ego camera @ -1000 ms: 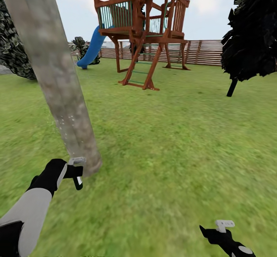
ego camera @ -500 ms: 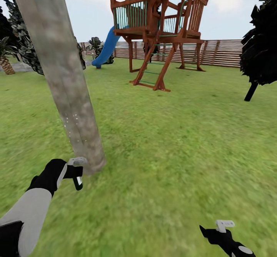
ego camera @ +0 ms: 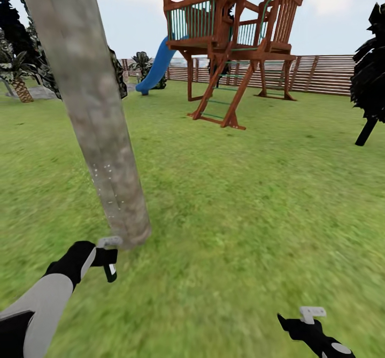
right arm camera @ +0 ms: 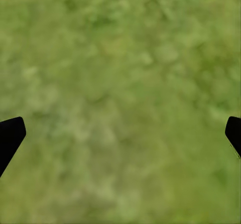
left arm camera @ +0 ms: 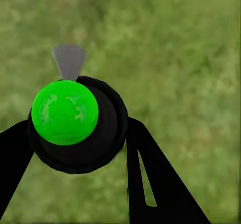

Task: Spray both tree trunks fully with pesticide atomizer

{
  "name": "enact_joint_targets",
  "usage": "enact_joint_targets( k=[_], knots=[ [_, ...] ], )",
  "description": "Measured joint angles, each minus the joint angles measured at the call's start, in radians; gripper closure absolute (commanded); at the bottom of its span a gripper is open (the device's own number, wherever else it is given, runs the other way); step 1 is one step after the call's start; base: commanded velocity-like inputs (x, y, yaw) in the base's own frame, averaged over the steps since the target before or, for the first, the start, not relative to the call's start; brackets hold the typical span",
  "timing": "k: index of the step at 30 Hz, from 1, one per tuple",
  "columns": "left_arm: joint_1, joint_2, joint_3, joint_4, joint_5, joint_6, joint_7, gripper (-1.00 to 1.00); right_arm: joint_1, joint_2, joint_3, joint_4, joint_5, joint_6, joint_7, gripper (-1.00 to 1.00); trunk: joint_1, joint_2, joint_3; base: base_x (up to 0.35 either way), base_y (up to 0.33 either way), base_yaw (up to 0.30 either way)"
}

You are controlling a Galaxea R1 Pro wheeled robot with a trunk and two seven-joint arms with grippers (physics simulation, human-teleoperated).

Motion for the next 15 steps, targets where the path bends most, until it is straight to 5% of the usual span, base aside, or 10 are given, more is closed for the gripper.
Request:
enact_joint_targets(
  k=[15],
  knots=[
    [0.009,-0.001,0.000,0.000,0.000,0.000,0.000,1.00,0.000,0.000,0.001,0.000,0.000,0.000,0.000,-1.00,0.000,0.000,0.000,0.194,-0.203,0.007]
  ],
)
